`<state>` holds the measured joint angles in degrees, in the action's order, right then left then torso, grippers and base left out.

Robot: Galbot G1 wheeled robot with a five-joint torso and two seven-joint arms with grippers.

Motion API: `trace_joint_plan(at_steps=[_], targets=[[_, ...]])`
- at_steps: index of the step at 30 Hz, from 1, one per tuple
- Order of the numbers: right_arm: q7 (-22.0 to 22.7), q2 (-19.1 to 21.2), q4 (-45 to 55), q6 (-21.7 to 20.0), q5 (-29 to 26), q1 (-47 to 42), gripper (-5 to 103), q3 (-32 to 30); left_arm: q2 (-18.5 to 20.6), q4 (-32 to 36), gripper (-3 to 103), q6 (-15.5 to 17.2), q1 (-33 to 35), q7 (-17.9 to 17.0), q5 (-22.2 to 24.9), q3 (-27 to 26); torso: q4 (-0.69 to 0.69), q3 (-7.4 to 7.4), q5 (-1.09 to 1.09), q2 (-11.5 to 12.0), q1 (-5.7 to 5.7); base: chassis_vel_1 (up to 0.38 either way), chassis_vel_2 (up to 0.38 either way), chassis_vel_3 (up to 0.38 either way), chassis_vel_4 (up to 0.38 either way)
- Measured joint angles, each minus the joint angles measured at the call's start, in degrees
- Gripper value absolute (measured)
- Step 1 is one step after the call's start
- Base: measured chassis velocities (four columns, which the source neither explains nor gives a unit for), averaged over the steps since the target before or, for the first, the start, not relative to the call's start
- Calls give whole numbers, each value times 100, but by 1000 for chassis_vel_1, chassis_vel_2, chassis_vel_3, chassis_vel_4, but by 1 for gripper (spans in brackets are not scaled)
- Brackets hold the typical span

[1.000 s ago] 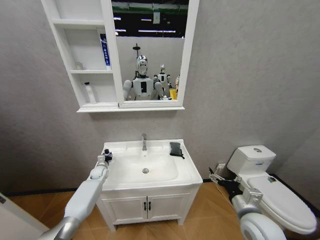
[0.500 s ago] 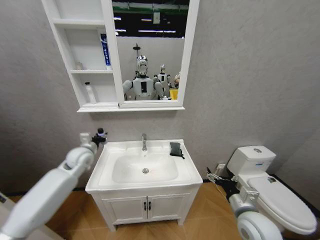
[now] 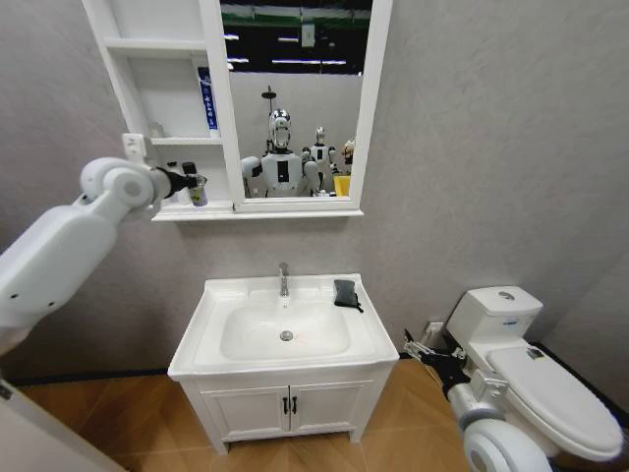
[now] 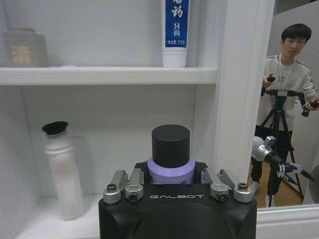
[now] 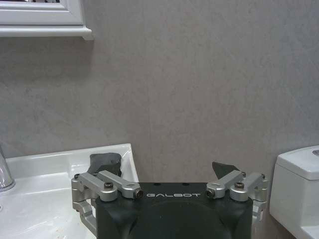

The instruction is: Move facial cleanser and shampoo from washbasin to cabinet, then wipe washbasin with towel.

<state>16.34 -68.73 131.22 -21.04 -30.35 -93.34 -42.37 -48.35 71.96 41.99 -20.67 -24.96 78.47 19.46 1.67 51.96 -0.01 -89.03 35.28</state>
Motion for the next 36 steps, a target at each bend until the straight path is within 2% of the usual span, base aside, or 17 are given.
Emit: trace_joint_plan(at_steps=[1,3,5,6,7,10,12,19,22,34,36], targets=[[0,0,0,0,0,0,100,0,0,0,43,0,0,0,0,0,0,0,0,0,0,0,0,0,0],[-8,-49,0,22,-12,-23,100,-46,-440,-636,43,-30,-192,177,-266,76,3,0,3,1,2,0,0,0,0],[-12,-71,-1,26,-23,-20,100,-52,-579,-843,43,-59,-226,258,-449,78,3,0,4,0,1,0,0,0,0],[-12,-91,-3,27,-38,-7,100,-59,-714,-1063,43,-91,-247,381,-690,63,-8,-2,4,-1,-2,0,0,0,0],[-14,-105,2,30,-49,5,100,-62,-787,-1231,43,-131,-250,456,-857,47,-2,-3,3,-1,-3,0,0,0,0],[-13,-108,1,30,-79,17,100,-78,-898,-1502,43,-143,-255,595,-1107,38,-1,1,-4,0,0,0,0,0,0],[-14,-108,-22,44,-98,14,100,-105,-999,-1787,43,-197,-303,719,-1379,10,2,0,2,0,0,0,0,0,0],[-20,-121,-51,92,-111,-23,100,-138,-1193,-2195,43,-282,-347,753,-1699,-95,0,-1,2,0,0,0,0,0,0],[-24,-120,-53,103,-138,-25,100,-158,-1291,-2466,43,-356,-384,784,-1987,-122,-1,-1,1,0,0,0,0,0,0],[-23,81,-23,112,-263,-46,100,-307,-1457,-2846,42,-364,-368,683,-2216,-231,-1,-1,1,0,0,0,0,0,0],[-20,114,-20,116,-273,-51,100,-328,-1486,-2894,53,-378,-360,670,-2258,-269,0,-1,1,0,0,0,0,0,0]])
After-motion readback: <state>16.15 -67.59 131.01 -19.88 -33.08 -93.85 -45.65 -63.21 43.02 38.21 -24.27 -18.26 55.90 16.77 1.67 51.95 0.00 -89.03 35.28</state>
